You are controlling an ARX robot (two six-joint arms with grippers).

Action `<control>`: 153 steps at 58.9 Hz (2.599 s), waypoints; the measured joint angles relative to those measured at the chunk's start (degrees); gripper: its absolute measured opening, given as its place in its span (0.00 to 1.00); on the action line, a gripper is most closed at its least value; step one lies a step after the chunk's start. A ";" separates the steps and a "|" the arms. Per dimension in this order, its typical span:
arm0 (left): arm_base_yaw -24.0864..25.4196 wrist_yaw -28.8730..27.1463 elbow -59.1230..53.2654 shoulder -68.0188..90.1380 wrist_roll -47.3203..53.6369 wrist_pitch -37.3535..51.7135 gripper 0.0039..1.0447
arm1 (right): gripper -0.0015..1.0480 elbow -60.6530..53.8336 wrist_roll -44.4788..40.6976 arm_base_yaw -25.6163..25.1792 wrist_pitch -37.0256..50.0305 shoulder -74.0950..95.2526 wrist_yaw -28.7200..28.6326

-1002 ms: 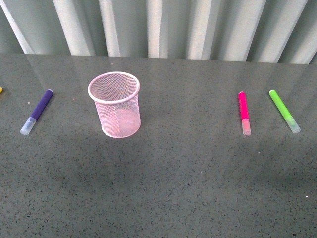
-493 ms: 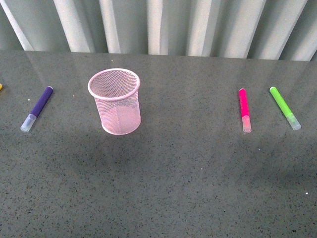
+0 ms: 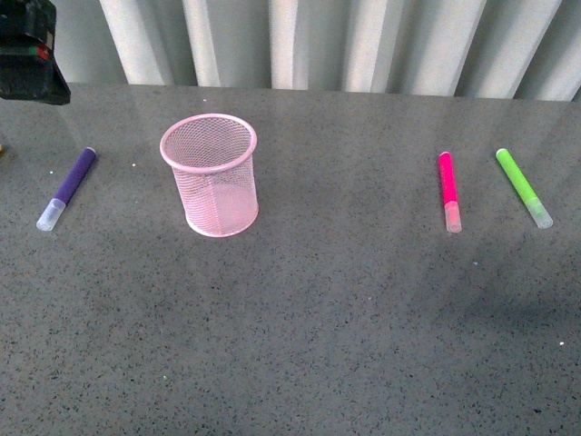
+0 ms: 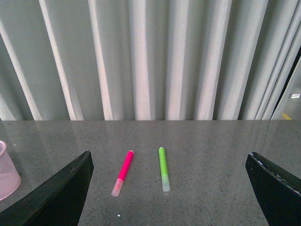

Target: Insert purple and pink pens into pink cup

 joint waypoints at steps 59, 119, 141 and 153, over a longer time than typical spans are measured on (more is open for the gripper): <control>4.52 -0.04 23.89 31.10 7.69 -4.68 0.94 | 0.93 0.00 0.00 0.00 0.00 0.00 -0.04; 5.44 -1.20 35.52 40.35 7.85 -13.03 0.72 | 0.93 0.00 0.00 0.00 0.00 0.00 -0.02; 6.25 -0.39 34.14 40.13 7.87 -13.05 0.12 | 0.93 0.00 0.00 0.00 0.00 0.00 -0.02; 6.84 0.83 26.21 36.54 6.16 -1.38 0.11 | 0.93 0.00 0.00 0.00 0.00 0.00 -0.02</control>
